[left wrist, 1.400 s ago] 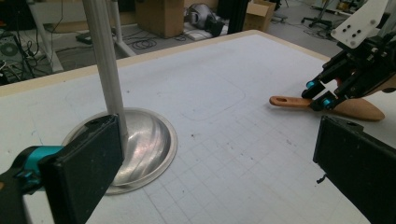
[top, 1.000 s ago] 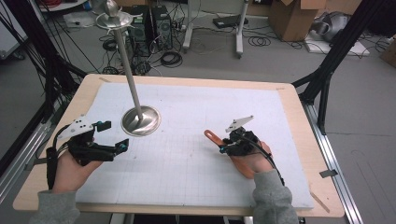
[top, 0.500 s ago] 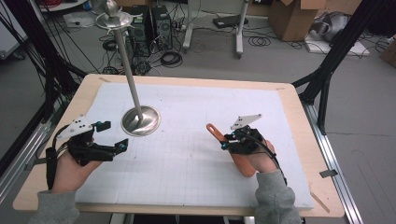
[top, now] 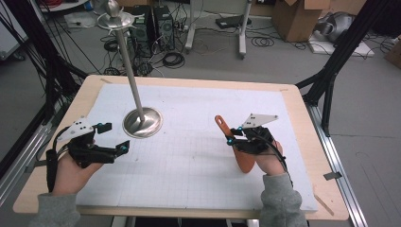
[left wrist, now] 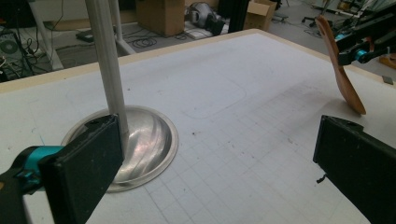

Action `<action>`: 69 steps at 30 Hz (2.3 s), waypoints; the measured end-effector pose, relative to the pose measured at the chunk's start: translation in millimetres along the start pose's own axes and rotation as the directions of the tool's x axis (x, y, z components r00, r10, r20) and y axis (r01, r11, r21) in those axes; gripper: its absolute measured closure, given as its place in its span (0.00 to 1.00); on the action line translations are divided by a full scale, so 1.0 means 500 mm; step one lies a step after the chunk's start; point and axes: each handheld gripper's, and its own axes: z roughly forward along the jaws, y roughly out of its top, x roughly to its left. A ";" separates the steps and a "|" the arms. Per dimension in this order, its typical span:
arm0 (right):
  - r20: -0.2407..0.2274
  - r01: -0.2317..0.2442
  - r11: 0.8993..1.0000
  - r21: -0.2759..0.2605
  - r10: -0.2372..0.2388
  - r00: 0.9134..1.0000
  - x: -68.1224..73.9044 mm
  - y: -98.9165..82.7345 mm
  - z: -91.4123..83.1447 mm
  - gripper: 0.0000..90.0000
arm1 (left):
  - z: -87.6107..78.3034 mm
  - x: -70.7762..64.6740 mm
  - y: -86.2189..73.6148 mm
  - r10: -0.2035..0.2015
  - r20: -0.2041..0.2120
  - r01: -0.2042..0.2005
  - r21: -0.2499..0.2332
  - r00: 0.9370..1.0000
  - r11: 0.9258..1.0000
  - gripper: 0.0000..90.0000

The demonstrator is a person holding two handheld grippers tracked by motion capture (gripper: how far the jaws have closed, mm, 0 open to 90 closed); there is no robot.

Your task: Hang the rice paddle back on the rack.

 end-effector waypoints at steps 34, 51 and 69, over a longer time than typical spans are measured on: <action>-0.006 0.019 0.983 -0.184 -0.020 1.000 0.011 0.020 -0.064 0.72 | -0.008 -0.005 0.008 0.004 0.003 -0.004 -0.019 1.000 1.000 0.03; -0.058 -0.007 0.969 -0.245 -0.007 0.998 0.010 0.021 -0.055 0.72 | -0.023 -0.006 0.009 -0.002 0.008 0.002 -0.050 1.000 0.999 0.03; -0.083 0.004 0.969 -0.246 -0.025 0.996 0.002 0.090 -0.046 0.72 | -0.023 -0.007 0.009 -0.002 0.007 0.002 -0.041 1.000 0.999 0.03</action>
